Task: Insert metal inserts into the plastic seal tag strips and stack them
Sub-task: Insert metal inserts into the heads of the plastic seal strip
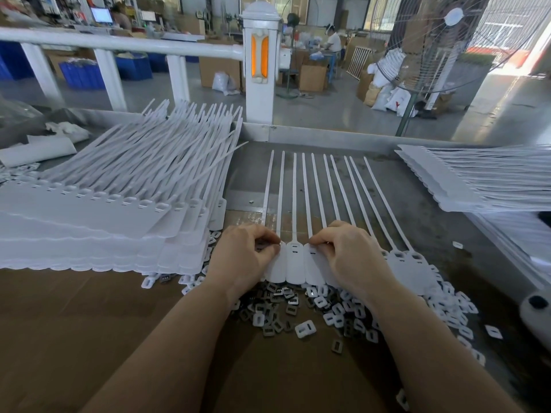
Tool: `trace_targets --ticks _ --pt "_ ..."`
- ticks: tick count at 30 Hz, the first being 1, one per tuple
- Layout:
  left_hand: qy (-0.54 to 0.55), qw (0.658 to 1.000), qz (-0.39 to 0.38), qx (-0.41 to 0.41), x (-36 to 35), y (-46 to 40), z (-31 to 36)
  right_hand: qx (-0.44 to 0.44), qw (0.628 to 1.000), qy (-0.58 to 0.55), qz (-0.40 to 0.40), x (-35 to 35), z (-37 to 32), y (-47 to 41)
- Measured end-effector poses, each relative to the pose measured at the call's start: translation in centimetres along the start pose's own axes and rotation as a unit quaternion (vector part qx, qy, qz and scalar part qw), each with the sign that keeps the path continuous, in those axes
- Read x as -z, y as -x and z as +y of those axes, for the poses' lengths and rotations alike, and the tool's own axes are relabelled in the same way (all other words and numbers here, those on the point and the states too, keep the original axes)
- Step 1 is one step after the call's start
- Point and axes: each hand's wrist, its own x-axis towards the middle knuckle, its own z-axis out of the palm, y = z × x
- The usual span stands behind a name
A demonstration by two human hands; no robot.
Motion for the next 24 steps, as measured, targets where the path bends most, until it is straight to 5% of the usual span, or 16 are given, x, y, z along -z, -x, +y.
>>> trace_targets --ticks 9,24 --pt "0.001 1.0 -0.003 0.001 -0.09 -0.01 -0.1 0.003 0.999 -0.032 0.009 0.37 -0.16 0.67" --pt "-0.002 1.0 -0.004 -0.004 -0.08 0.06 -0.13 0.071 0.984 0.124 -0.103 0.77 -0.53 0.74"
